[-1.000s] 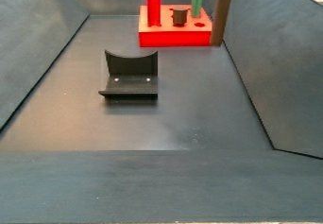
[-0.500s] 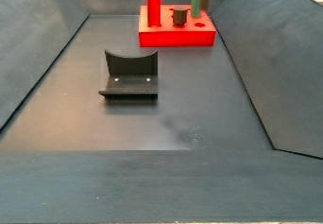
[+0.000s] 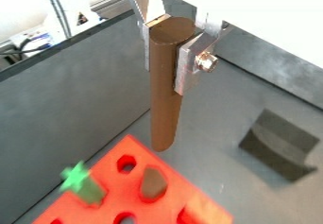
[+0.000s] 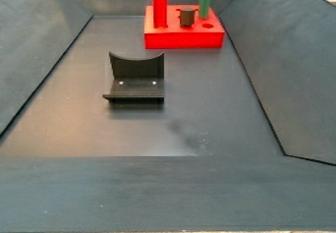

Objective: Pick up the oval object. Move up. Move to above the board. Insert the oval object.
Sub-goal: Move to above the board, then insert the oval object.

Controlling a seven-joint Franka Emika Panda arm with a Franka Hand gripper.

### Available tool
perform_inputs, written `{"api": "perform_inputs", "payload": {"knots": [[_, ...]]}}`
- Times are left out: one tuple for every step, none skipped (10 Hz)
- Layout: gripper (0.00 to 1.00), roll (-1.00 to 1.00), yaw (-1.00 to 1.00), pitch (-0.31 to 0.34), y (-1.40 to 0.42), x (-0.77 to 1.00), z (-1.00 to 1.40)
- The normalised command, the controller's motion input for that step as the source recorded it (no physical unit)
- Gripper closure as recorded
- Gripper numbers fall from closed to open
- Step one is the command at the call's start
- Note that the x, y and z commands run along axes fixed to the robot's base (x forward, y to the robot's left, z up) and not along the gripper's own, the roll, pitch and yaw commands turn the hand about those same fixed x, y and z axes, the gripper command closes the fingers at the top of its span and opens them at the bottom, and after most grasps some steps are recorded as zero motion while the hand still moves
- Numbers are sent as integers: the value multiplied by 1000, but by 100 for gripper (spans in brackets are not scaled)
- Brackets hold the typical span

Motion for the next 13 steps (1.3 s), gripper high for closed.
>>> {"api": "perform_inputs", "payload": {"knots": [[100,18,6,131,-545,301,223],[100,32,7,100,-285,177,115],[100,40,10,72,-180,117,79],[100,89,249,-227,-309,-526,-40],[100,0,0,0,0,-71,0],[100,184,-663,131,-434,-114,-94],[100,0,-891,0,-326,3,-257],[100,0,-897,-50,-297,0,-237],[100,0,-840,-47,-309,74,-206],[100,0,-717,-44,-337,237,-257],[100,0,-894,-83,-306,0,-231],[100,0,-929,-96,-266,0,-240],[100,0,-946,-89,-246,0,-246]]}}
